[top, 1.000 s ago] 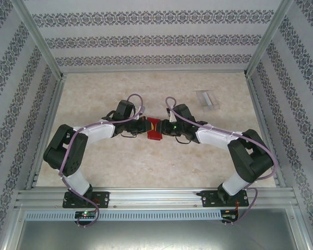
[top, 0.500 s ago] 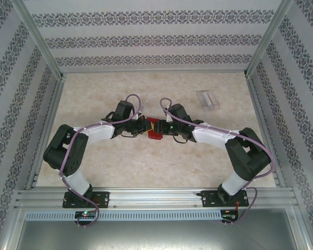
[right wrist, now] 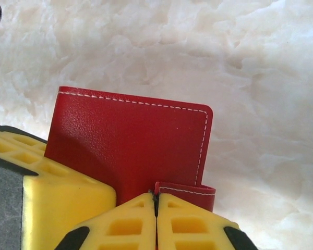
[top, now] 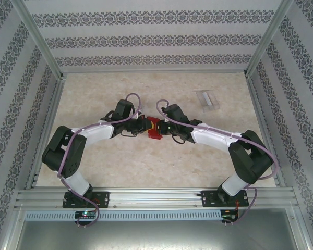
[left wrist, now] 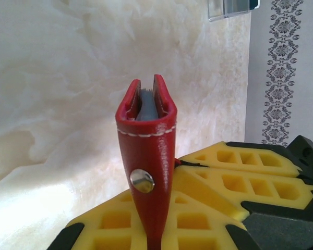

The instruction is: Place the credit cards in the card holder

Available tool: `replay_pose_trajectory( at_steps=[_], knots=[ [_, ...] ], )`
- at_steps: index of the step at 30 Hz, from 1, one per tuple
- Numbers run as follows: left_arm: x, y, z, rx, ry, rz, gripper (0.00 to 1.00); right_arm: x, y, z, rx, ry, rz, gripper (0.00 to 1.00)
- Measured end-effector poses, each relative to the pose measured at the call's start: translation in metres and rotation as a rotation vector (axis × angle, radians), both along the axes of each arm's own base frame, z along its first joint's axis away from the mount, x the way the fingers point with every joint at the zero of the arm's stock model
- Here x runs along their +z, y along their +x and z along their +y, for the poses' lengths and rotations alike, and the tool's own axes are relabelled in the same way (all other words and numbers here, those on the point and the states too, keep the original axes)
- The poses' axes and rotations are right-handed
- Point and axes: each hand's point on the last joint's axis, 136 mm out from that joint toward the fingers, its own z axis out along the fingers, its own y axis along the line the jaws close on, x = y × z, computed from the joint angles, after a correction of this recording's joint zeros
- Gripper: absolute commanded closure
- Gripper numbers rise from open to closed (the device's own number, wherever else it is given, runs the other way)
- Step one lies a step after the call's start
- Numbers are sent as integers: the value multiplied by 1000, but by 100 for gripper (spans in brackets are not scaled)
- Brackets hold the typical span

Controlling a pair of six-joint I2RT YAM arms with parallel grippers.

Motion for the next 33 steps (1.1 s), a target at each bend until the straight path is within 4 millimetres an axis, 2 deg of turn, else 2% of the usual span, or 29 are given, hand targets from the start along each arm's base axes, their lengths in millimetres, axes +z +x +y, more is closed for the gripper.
replay_pose_trajectory(
  at_steps=[5, 8, 12, 18, 19, 21, 26, 33],
  knots=[
    [1, -3, 0, -29, 14, -17, 100, -13, 10, -35, -97, -75, 29, 100],
    [2, -2, -1, -37, 18, -30, 100, -26, 9, -53, -133, -100, 57, 99],
    [-8, -3, -3, -45, 28, -11, 100, -35, 5, -64, -145, -107, 85, 83],
    [-37, -4, -2, -49, 58, 50, 100, -43, 5, -87, -198, -127, 116, 76],
    [-43, -5, -2, -49, 63, 60, 100, -43, 6, -90, -206, -127, 118, 74],
    [-52, -5, -1, -47, 71, 72, 94, -38, 7, -96, -220, -120, 110, 72],
    [-69, -8, 0, -61, 92, 91, 87, -16, 16, -112, -259, -95, 59, 68],
    [-69, -3, 0, -83, 125, 56, 65, 3, 32, -150, -331, -146, 14, 65]
  ],
)
